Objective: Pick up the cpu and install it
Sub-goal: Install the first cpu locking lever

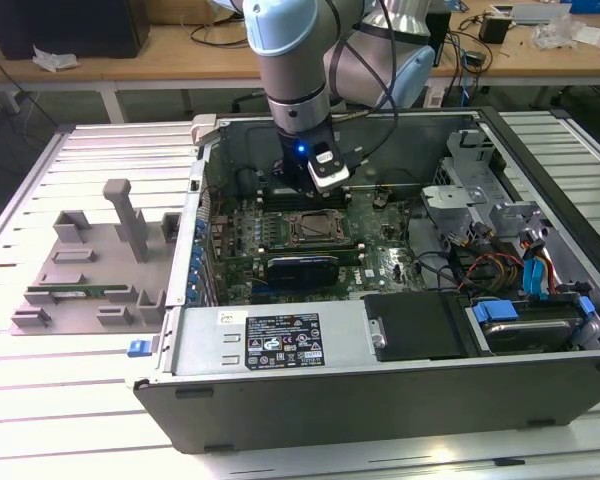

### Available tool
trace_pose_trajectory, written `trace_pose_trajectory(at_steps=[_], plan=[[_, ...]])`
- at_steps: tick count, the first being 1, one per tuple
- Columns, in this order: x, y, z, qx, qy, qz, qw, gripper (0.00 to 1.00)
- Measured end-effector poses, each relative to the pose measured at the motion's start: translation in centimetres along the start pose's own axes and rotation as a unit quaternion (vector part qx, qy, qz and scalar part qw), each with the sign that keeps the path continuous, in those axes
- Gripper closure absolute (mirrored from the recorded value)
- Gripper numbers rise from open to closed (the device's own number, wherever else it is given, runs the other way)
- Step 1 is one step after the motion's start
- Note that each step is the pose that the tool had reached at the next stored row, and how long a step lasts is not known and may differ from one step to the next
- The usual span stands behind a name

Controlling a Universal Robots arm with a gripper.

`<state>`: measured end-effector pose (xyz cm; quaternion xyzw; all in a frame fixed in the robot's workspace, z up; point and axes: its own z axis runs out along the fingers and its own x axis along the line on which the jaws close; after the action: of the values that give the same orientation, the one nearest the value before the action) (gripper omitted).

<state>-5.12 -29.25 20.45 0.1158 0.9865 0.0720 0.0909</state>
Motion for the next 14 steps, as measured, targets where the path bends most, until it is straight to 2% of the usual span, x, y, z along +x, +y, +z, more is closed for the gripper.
trace_pose_trajectory(at_steps=[1,2,6,7,8,9,10,13,14], plan=[[-0.02,0.02,-0.09,0.0023,-0.0006,0.0,1.0,0.89],[-0.04,0.03,-0.22,0.0132,-0.003,-0.003,0.9999,0.89],[-0.06,0.05,-0.3,0.0484,-0.0109,-0.01,0.9987,0.89],[-0.05,0.05,-0.31,0.0638,-0.0144,-0.013,0.9978,0.89],[-0.06,0.05,-0.32,0.0812,-0.0182,-0.017,0.9964,0.89],[-0.06,0.05,-0.35,0.0946,-0.0213,-0.019,0.9951,0.89],[-0.11,0.1,-0.64,0.0946,-0.0214,-0.02,0.9951,0.89],[-0.38,0.38,-2.27,0.0945,-0.0215,-0.019,0.9951,0.89],[-0.4,0.4,-2.37,0.0944,-0.0216,-0.019,0.9951,0.89]])
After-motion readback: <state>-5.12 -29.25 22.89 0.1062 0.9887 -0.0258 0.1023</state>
